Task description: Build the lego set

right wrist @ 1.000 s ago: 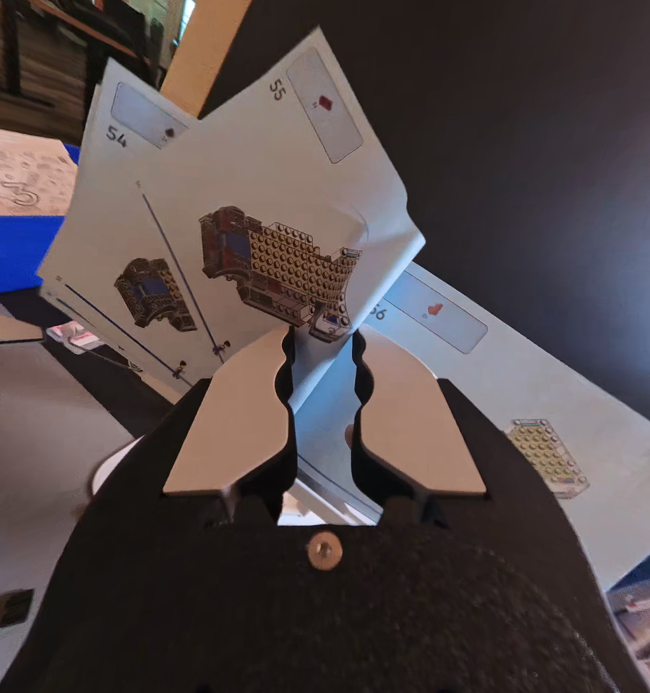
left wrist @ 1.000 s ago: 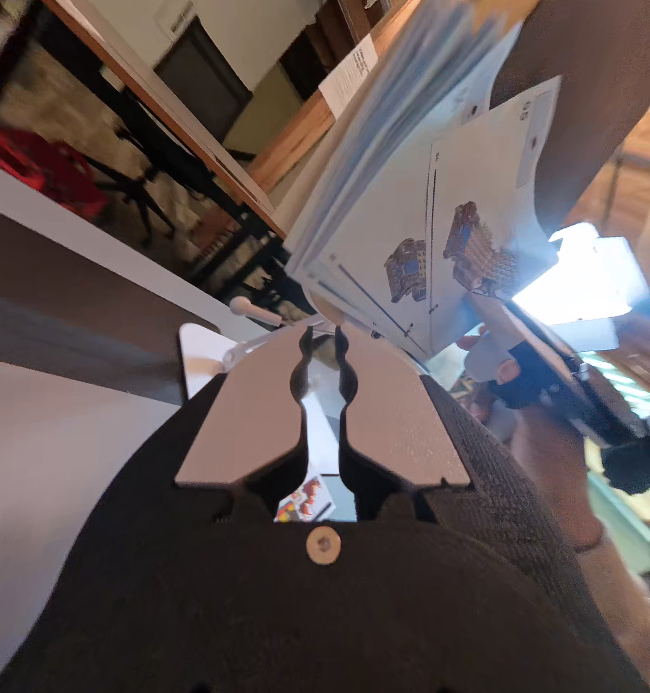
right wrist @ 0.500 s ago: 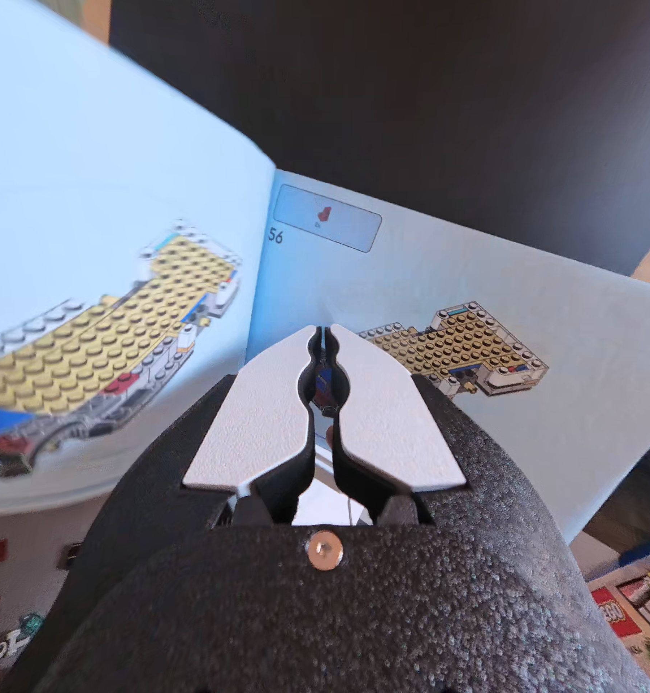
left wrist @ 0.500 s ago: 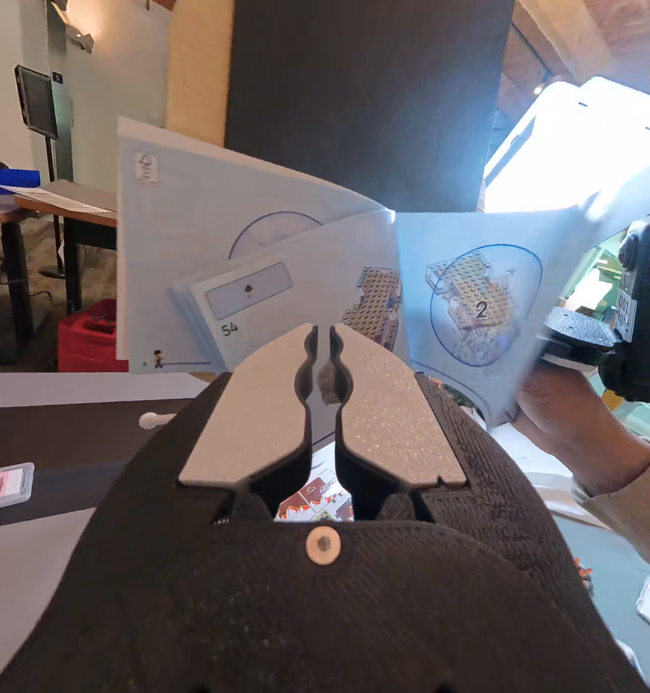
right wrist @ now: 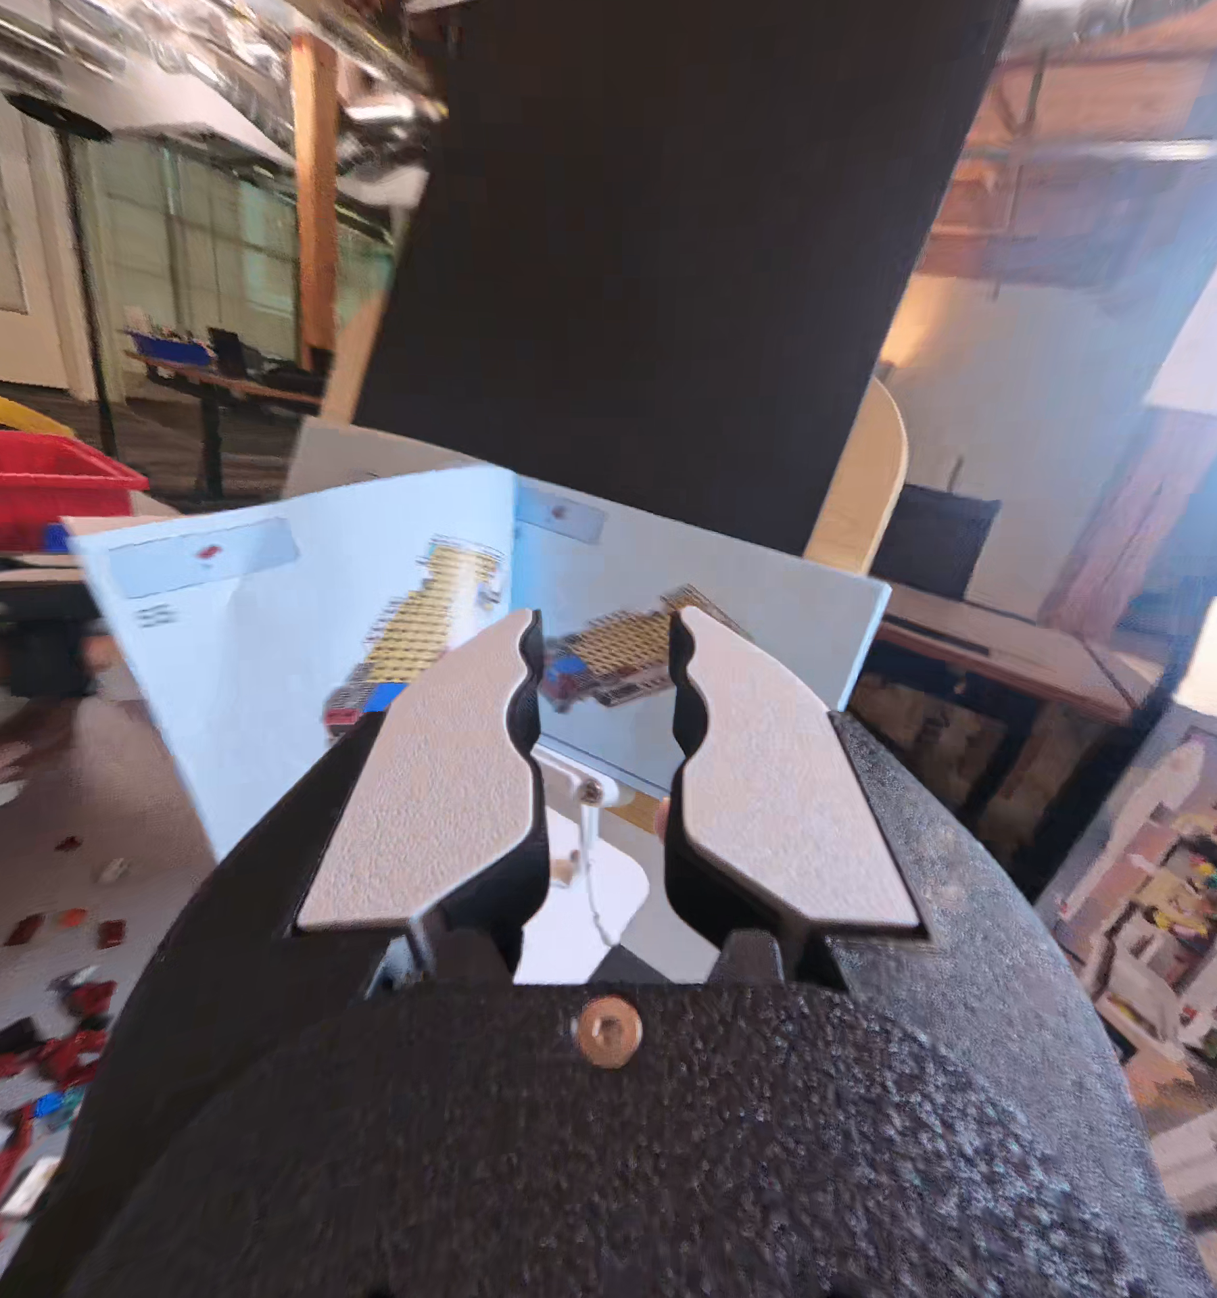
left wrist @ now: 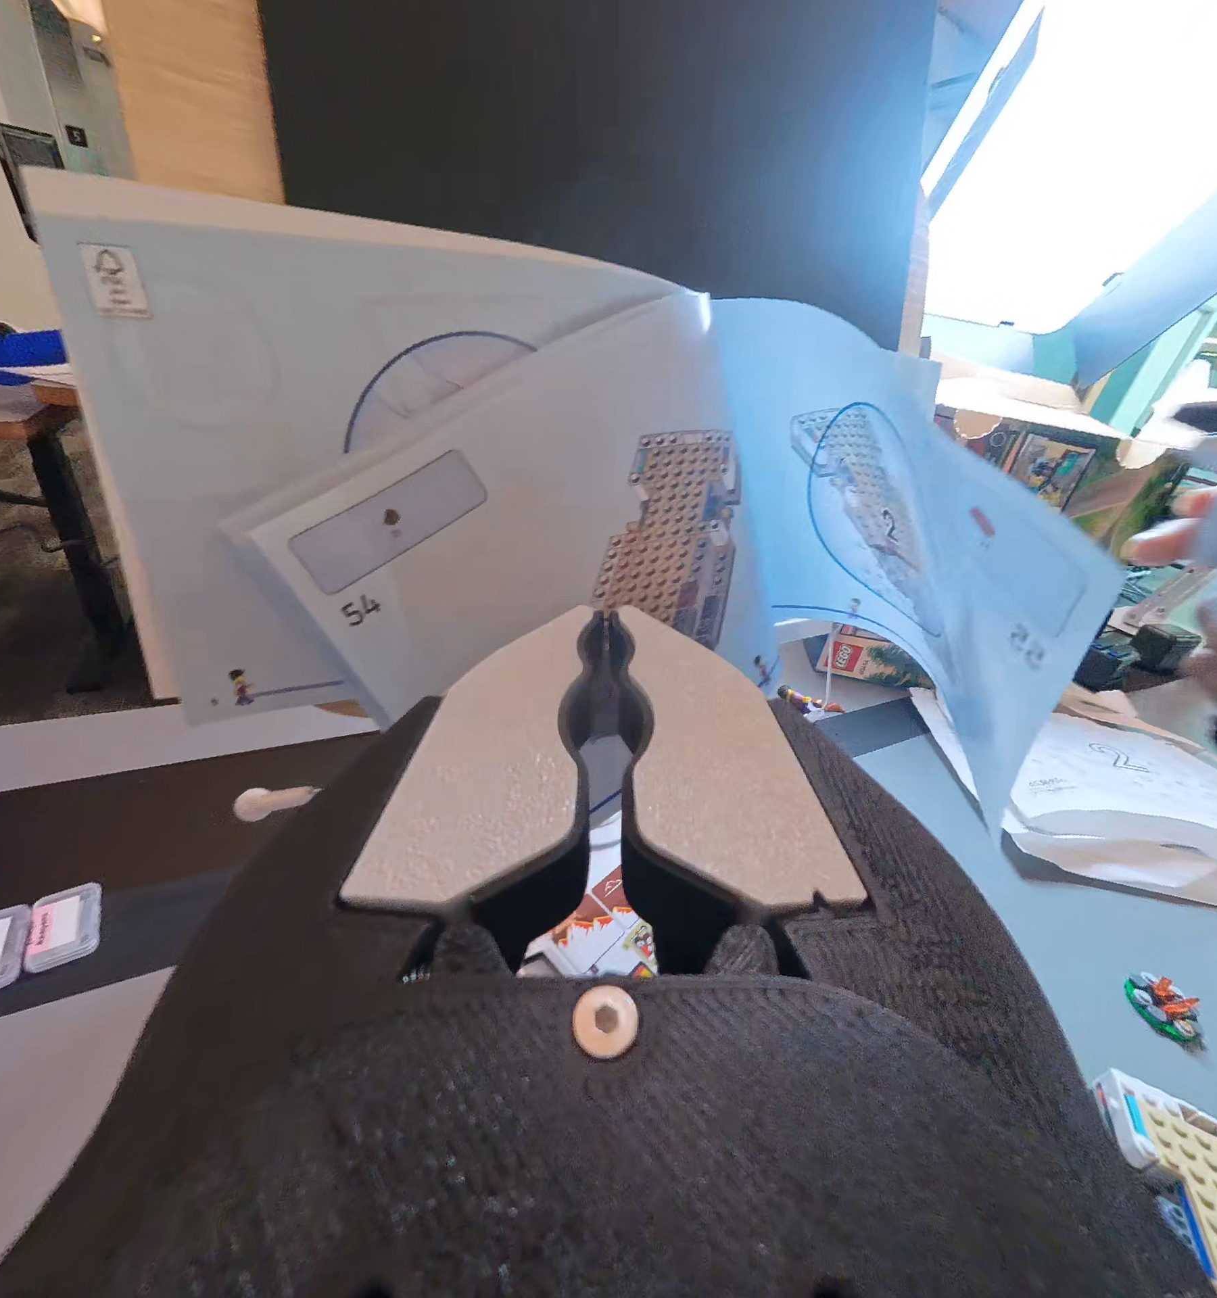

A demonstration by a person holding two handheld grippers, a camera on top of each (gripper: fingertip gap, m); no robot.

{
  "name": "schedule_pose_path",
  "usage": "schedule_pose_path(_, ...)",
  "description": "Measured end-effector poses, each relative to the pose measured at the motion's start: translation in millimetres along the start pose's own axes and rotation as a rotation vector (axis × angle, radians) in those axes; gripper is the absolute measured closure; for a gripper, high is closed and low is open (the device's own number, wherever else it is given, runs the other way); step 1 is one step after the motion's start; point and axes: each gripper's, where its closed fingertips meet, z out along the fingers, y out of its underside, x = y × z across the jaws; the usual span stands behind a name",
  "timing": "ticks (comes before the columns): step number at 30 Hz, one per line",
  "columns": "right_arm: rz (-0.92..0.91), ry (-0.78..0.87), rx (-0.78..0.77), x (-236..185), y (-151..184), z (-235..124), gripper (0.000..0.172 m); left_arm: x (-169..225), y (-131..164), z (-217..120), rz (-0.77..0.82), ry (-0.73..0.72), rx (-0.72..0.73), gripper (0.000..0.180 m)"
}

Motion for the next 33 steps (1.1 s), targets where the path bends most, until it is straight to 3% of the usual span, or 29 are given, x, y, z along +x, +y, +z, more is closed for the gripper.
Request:
schedule_pose_path(3, -0.053, -0.381, 0.052, -104.4, -11.2, -29.0, 0.155, 4.4, 8.2, 0.3, -0.020, 0.064, -0.046, 0.179)
schedule_pose_path(5, -0.134, -0.597, -0.130, -172.3, 30.8, -37.2, 0.157, 35.8, 6.9, 2.8, -0.048, 0.218, -0.033, 0.178)
schedule_pose_path(8, -0.297, -0.606, -0.295, -206.9, 97.2, -27.3, 0.148, 85.6, 4.8, 5.0, -0.030, 0.389, -0.039, 0.176)
schedule_pose_path(12, -0.367, -0.330, -0.257, -168.1, 116.4, 10.9, 0.146, 121.5, -0.7, 6.2, 0.051, 0.472, -0.048, 0.176)
schedule_pose_path(16, -0.251, -0.039, -0.161, -81.1, 82.3, 39.1, 0.144, 108.3, -20.6, 1.2, 0.062, 0.398, 0.033, 0.177)
schedule_pose_path(19, -0.118, 0.102, -0.192, -17.7, 76.2, 50.9, 0.137, 85.5, -15.2, 2.8, 0.048, 0.325, -0.006, 0.176)
schedule_pose_path(23, -0.013, 0.207, -0.246, 37.4, 88.8, 58.3, 0.126, 49.5, 8.4, 9.2, 0.003, 0.205, -0.085, 0.170)
schedule_pose_path(26, 0.018, 0.230, -0.269, 54.3, 96.8, 58.6, 0.121, 36.8, 35.5, 12.8, -0.022, 0.178, -0.199, 0.160)
schedule_pose_path(30, -0.084, 0.267, -0.317, 64.3, 113.9, 56.7, 0.119, 11.1, 54.8, 21.2, 0.025, 0.065, -0.276, 0.144)
schedule_pose_path(33, -0.184, 0.290, -0.326, 67.3, 114.3, 56.7, 0.119, -4.0, 56.5, 24.7, 0.034, 0.030, -0.281, 0.152)
